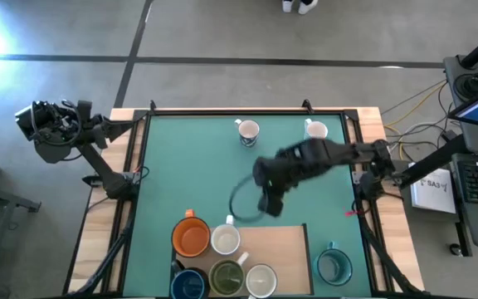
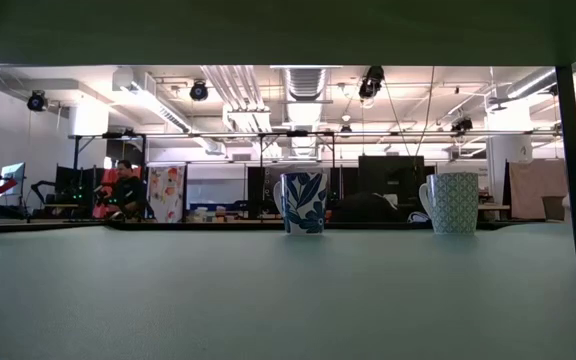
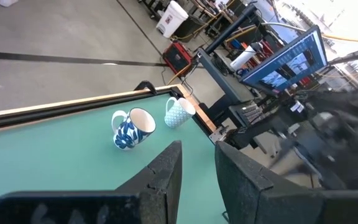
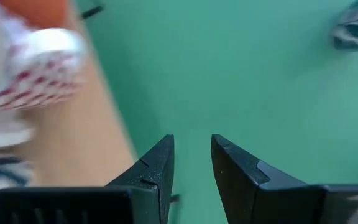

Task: Place coffee mugs
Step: Put the green patterned mug on the shelf

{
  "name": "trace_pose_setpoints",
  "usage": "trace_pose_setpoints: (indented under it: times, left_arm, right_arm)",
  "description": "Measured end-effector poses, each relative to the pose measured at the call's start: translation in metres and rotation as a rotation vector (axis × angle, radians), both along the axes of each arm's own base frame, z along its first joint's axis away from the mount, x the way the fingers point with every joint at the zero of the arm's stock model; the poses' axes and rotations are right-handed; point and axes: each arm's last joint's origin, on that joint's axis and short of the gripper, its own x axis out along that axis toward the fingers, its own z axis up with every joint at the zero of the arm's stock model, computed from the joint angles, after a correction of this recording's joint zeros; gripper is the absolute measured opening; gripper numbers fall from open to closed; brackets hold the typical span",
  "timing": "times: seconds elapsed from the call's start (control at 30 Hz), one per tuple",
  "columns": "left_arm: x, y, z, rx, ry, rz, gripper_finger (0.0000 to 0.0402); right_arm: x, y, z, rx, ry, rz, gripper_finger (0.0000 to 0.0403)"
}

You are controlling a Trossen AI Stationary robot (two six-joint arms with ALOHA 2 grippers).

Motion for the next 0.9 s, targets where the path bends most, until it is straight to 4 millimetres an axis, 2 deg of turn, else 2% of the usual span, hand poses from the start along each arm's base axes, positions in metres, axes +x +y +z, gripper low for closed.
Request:
trace_pose_setpoints:
  times: [0.13, 0.27, 0.43, 0.6, 0.9]
  left_arm:
    - [0.003, -0.003, 0.000, 0.058, 0.031, -0.013, 0.0079]
    - [0.010, -0.012, -0.006, 0.145, 0.085, -0.027, 0.0079]
    - [0.022, -0.026, -0.024, 0.235, 0.147, -0.023, 0.0079]
    - [0.029, -0.034, -0.040, 0.244, 0.105, 0.053, 0.0079]
    - [0.032, -0.036, -0.047, 0.205, 0.067, 0.086, 0.0079]
  right_arm:
    - [0.006, -0.039, -0.001, -0.011, 0.006, -0.066, 0.0098]
    - [0.010, -0.075, -0.007, 0.081, 0.032, -0.093, 0.0102]
    - [0.006, -0.117, -0.020, 0.103, 0.108, -0.176, 0.0119]
    - [-0.002, -0.163, -0.032, 0.115, 0.147, -0.303, 0.0138]
    - [-0.030, -0.227, -0.084, 0.238, 0.329, -0.433, 0.0165]
